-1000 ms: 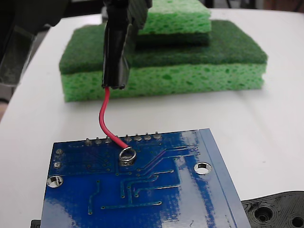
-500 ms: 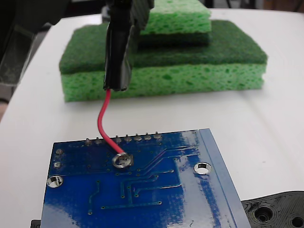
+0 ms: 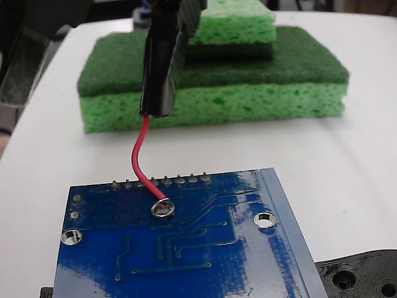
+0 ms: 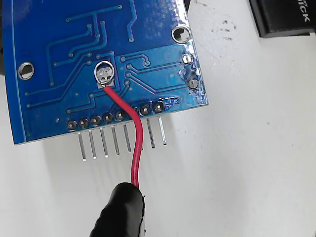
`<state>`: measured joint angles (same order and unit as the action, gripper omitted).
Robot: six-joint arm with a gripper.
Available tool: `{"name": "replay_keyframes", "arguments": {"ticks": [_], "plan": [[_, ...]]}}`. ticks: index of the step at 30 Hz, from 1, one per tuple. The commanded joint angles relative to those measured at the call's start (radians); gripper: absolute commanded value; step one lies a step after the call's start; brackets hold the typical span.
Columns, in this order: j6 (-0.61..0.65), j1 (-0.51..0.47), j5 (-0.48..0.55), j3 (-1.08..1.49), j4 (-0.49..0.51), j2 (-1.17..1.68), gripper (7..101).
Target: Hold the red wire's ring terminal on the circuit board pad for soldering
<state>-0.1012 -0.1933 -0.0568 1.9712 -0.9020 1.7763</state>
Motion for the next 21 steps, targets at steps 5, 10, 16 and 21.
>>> {"name": "replay_keyframes", "arguments": {"ticks": [5, 10, 16, 21], "plan": [[-0.002, 0.000, -0.015, -0.012, -0.005, 0.006, 100.3], [-0.002, 0.000, -0.015, -0.014, -0.009, 0.006, 100.3], [-0.003, 0.000, -0.015, -0.014, -0.009, 0.006, 100.3], [-0.003, 0.000, -0.015, -0.014, -0.008, 0.005, 100.3]]}}
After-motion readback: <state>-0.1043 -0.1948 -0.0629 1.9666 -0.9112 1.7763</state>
